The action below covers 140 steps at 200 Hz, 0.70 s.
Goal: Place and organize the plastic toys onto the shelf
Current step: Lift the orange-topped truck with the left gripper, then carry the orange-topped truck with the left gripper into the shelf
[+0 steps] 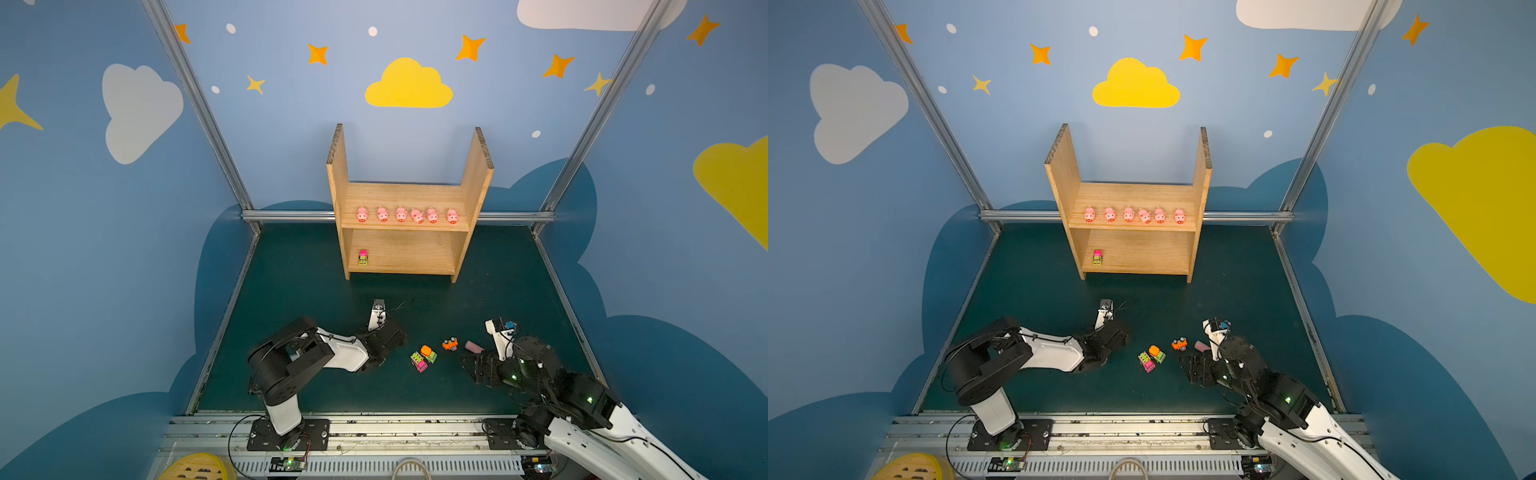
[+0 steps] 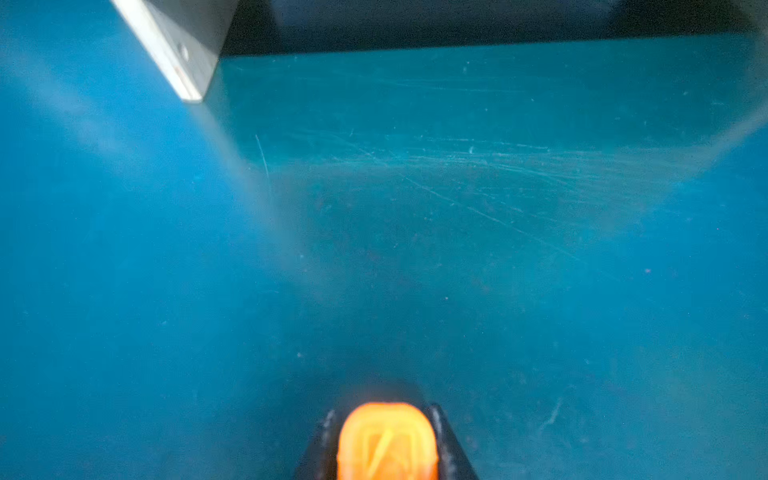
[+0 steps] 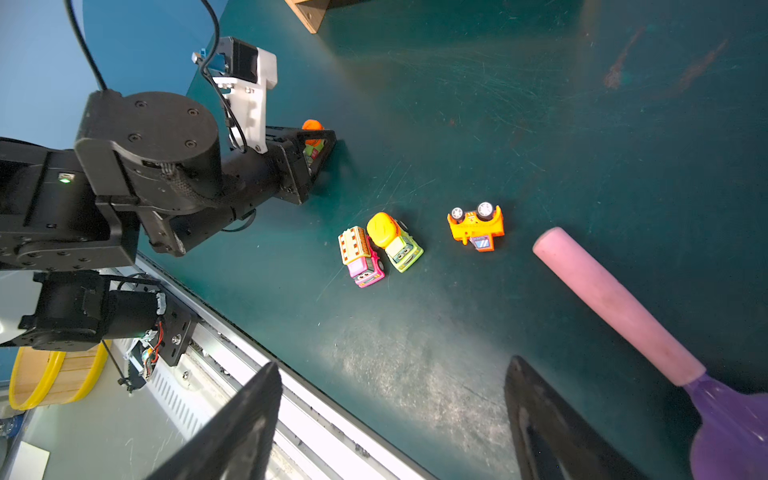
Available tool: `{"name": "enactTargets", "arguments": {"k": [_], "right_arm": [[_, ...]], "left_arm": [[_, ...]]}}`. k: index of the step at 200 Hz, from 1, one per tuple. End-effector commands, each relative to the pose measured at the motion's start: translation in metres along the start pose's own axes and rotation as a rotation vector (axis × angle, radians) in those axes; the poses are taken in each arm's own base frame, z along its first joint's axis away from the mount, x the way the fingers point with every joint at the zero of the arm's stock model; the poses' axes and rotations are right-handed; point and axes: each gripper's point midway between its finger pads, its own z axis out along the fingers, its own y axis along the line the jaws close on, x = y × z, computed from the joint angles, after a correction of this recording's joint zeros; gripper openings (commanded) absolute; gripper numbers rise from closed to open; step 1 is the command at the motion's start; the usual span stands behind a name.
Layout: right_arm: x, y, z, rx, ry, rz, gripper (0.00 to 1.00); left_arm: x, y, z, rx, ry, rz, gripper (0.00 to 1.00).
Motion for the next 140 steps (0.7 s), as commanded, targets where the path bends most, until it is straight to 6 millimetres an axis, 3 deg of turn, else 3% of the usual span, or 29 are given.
{"name": "enactTargets", "arguments": {"k": [1,65,140], "right_arm": [[-0.004,-0.001,-0.004,0.016,-0.008,-0.001,0.83],[-0.008,0.0,-0.006,0.015,-0.018,-0.005,0.83],[-0.021,0.001,-0.012,0.039,-0.056,-0.018,0.83]], "left_arm": [[-0.004,0.007,-0.006,-0.025,-0.001,0.014,0.25],[-0.042,0.0,-0.02,-0.018,-0.047,0.041,0.2],[-0.139,-0.002,-0.001,0.008,-0.147,-0.042,0.22]]}}
